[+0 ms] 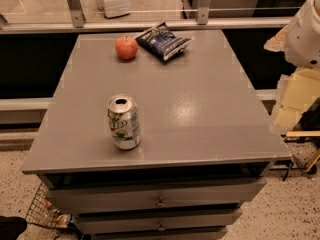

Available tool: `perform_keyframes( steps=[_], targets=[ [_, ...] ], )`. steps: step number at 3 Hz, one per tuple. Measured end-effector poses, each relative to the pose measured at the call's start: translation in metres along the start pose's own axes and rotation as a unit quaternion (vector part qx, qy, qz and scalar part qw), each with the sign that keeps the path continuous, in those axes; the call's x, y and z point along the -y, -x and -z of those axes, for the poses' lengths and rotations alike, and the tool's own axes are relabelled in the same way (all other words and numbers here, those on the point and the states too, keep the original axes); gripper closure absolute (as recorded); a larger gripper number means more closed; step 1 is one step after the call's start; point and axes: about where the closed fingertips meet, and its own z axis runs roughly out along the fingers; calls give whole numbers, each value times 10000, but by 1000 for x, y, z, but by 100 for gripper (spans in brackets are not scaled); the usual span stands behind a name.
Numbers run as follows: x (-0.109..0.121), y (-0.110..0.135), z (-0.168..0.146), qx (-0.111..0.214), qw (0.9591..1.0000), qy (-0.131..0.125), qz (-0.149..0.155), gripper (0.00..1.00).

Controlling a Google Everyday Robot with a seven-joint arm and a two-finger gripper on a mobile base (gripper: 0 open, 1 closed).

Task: Move 7up can near blue chip bag

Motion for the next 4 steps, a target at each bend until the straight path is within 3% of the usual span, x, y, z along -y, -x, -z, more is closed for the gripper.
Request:
perform_keyframes(
  steps=[1, 2, 3, 4],
  targets=[
    [0, 0, 0, 0, 10000, -1, 0, 0],
    [1, 6, 0, 274, 9996, 3, 6, 0],
    [9, 20, -9, 1125, 9936, 6, 47, 0],
    [18, 50, -24, 2153, 9762, 63, 265, 0]
  ],
)
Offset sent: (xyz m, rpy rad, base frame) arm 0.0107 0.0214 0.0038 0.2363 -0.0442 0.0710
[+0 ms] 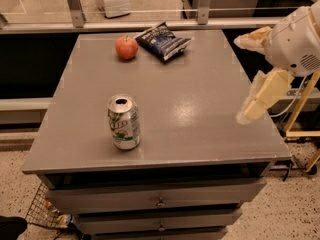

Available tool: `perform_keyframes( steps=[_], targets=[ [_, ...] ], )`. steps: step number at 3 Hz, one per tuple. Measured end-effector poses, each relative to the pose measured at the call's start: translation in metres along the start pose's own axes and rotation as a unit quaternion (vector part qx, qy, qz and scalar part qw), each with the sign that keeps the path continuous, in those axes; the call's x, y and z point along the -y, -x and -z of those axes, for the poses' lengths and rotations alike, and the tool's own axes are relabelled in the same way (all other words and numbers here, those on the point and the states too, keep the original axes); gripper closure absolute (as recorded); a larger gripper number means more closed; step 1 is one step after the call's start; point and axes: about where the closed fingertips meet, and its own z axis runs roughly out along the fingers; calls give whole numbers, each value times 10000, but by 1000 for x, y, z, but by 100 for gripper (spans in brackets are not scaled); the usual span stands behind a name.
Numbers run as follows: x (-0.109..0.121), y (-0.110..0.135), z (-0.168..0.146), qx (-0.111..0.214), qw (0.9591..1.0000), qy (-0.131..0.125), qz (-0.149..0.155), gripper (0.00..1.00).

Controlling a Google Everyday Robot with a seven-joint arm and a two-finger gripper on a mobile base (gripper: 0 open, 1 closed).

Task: Move 7up can near blue chip bag

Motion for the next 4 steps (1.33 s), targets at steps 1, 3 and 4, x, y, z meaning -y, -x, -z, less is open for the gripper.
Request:
perform_keyframes(
  steps=[1, 3, 4],
  targets=[
    [0, 35, -26, 1184, 9923, 176, 310, 0],
    [-30, 73, -55, 2501, 9657, 508, 480, 0],
    [-33, 75, -57, 2531, 9647, 538, 490, 0]
  ],
)
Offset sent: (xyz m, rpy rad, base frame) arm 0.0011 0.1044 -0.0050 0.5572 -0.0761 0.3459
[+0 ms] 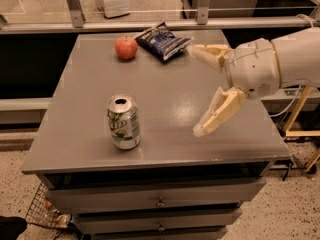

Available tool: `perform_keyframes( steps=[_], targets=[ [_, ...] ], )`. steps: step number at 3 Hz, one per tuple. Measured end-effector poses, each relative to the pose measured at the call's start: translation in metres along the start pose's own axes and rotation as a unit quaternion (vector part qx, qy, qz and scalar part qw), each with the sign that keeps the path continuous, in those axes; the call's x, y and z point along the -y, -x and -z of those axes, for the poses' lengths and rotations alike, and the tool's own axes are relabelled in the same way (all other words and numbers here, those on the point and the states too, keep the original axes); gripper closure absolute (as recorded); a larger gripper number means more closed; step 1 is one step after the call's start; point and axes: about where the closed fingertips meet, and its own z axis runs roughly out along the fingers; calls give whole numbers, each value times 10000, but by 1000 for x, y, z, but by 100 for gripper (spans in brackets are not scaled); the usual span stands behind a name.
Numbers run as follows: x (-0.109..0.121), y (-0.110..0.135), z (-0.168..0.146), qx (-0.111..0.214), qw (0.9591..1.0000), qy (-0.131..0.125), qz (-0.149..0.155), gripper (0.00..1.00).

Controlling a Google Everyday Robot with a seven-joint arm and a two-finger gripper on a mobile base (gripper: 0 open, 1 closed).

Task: Move 7up can near blue chip bag

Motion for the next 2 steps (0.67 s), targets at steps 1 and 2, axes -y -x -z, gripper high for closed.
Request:
perform_keyframes(
  steps=[1, 2],
  targets=[
    [0, -4, -14, 141, 9999, 51, -57, 0],
    [1, -17, -40, 506, 9980, 46, -377, 0]
  ],
)
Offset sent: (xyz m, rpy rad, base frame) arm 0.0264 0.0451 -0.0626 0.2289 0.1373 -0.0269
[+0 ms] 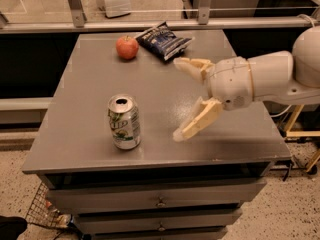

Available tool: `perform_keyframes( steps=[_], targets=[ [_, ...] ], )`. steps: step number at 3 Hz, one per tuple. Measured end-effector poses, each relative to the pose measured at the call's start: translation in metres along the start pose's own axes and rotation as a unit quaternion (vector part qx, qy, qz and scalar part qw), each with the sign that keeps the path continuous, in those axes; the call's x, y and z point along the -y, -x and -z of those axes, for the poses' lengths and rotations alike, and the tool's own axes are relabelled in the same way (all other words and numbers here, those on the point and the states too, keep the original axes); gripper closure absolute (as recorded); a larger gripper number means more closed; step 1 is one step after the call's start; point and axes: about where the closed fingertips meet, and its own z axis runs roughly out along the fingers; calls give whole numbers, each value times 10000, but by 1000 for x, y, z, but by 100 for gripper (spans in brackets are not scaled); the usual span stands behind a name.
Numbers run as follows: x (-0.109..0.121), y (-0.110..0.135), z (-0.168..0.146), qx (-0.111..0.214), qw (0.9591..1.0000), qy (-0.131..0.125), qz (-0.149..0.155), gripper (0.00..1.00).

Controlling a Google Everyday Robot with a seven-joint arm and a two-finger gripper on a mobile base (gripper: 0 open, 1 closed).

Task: Move 7up can near blue chip bag

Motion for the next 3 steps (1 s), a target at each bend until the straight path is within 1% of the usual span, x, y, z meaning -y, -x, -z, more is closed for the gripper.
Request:
perform_keyframes(
  steps=[1, 2, 3],
  targets=[
    [1, -10, -21, 354, 9986, -56, -383, 0],
    [-2, -12, -39, 852, 9942, 1, -653, 0],
    [-7, -6, -54, 1224, 9895, 146, -751, 0]
  ],
)
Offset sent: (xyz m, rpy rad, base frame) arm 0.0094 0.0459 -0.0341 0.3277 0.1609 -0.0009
